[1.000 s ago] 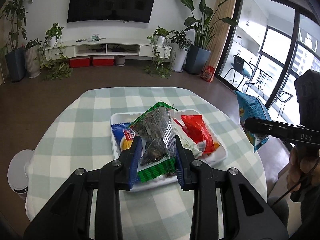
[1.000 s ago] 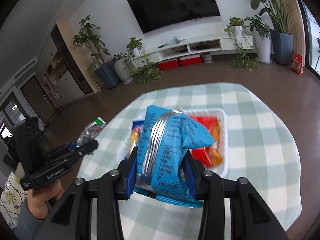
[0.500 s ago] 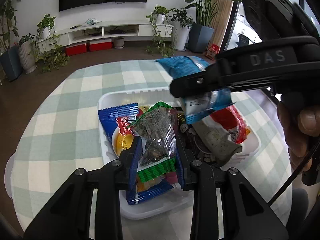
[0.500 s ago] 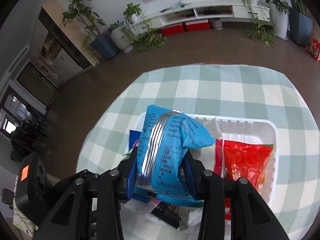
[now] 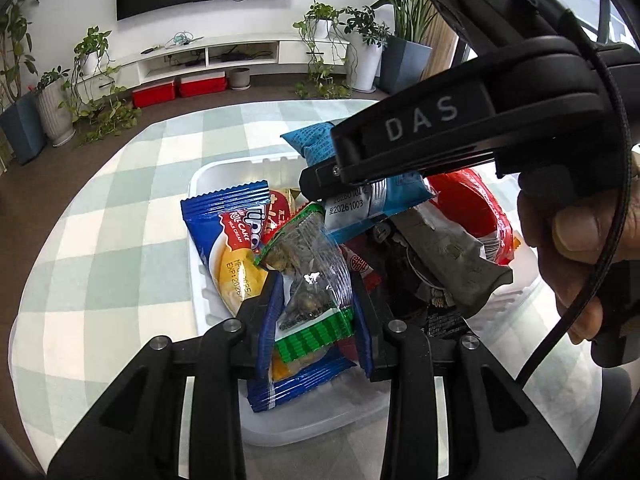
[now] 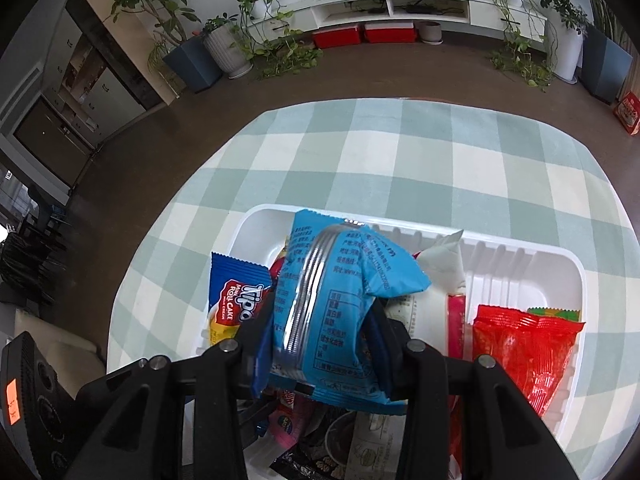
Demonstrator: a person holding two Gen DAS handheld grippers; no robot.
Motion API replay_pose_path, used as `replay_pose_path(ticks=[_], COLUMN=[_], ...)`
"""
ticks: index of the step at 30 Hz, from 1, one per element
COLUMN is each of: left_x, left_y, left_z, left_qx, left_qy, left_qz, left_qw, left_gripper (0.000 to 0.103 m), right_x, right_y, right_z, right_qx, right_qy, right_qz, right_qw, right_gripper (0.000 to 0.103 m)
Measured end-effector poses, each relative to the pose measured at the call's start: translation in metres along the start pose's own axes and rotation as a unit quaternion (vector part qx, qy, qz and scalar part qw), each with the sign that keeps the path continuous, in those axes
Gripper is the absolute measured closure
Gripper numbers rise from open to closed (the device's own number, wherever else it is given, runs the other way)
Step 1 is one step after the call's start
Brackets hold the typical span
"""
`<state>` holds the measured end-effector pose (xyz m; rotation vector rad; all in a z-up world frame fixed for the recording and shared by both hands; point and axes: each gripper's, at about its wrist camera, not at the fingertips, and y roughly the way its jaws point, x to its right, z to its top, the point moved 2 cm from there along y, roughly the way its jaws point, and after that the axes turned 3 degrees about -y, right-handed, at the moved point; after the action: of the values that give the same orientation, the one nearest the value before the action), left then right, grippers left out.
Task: Organize snacks
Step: 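Carry the seed packet and blue chip bag to the white tray and release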
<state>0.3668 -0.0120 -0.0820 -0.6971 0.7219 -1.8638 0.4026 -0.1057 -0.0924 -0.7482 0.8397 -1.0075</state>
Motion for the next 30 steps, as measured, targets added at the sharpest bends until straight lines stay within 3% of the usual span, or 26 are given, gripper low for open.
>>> replay_pose_path(ticks=[18, 24, 30], left_x=[-0.014, -0.013, 0.000], left_y=[0.017, 0.016, 0.008], left_z=[-0.006, -0.007, -0.007], left_qx=[0.006, 0.008, 0.023], left_qy=[-0.016, -0.014, -0.005], left_qz=[-0.027, -0.020, -0.030], left_qw=[0.9995, 0.9997, 0.9993], left_gripper=[0.072, 0.072, 0.048], right_x=[0.005, 0.006, 0.005], right_y=[0.018, 0.020, 0.012], right_z=[-0.010, -0.012, -0.011], right_qx=[0.005, 0.012, 0.007], right_qy=[0.002, -0.006, -0.003], right_qz=[-0.004, -0.003, 0.002], right_qw=[1.000, 1.000, 1.000], right_gripper=[0.060, 0.060, 0.057])
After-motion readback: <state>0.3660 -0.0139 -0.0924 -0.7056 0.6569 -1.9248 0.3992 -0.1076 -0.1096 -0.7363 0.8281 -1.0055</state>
